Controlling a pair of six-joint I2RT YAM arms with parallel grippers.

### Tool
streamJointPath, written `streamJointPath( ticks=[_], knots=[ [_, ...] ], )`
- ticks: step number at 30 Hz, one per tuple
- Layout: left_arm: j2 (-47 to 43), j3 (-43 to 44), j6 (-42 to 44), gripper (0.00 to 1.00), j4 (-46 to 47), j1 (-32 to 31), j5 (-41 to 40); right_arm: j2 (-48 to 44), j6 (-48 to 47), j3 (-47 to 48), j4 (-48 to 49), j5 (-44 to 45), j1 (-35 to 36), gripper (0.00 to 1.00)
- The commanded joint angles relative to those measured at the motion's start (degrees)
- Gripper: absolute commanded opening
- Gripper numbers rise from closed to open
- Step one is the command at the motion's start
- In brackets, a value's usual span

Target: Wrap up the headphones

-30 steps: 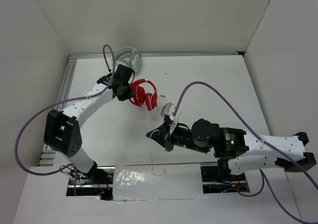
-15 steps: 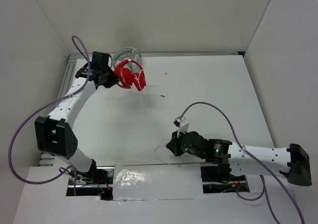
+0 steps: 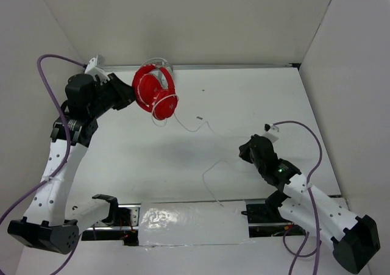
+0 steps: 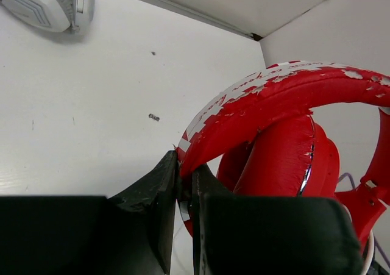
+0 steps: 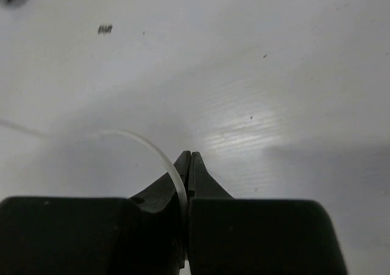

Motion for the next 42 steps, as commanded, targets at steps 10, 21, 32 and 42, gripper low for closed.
streamJointPath(
  ticks=[10,21,32,42],
  knots=[
    [0.83,-0.59,4.16,0.00,3.29,0.43,5.62,1.96,-26.08,8.07,11.26,-4.48,12.64,0.54],
    [0.66,1.26,5.65,0.00,1.00,-1.33,6.59,8.73,-53.84,12.55,30.95,-9.28,20.39,1.00],
    [-2.24,-0.23,5.04,0.00,1.26,-2.03,7.56,27.08,-66.70,19.23,43.00,-14.31,20.04,0.90],
    [-0.05,-1.20,4.69,0.00,-0.59,-2.29,-1.67,20.72,-58.80,12.04,44.87,-8.08,24.25,0.00]
  ],
)
